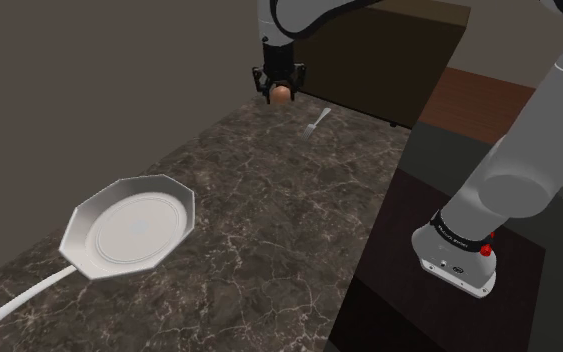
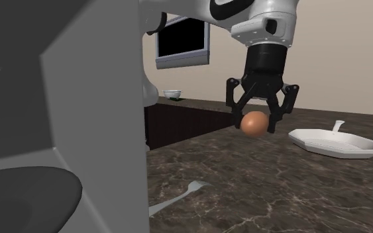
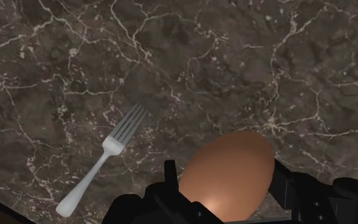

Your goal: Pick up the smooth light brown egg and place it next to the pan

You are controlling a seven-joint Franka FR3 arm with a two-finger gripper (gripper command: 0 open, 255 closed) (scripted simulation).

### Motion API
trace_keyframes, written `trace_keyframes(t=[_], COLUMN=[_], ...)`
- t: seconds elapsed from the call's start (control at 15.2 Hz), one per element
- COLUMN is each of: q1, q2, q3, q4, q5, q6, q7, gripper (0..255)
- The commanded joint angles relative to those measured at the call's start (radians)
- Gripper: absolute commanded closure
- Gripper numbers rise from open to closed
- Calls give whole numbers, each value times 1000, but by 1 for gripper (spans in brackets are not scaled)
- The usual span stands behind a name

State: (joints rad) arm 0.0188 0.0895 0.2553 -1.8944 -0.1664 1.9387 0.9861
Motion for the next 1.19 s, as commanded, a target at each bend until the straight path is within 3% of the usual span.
trace_keyframes(t=[0.0, 0.59, 1.12], q1=[25, 145, 270], q2=[-4, 52, 169], q3=[21, 114, 182], q4=[0, 71, 219], q5=[1, -12, -52], q6=[-10, -58, -126], q7=[45, 257, 446], gripper=[255, 255, 255])
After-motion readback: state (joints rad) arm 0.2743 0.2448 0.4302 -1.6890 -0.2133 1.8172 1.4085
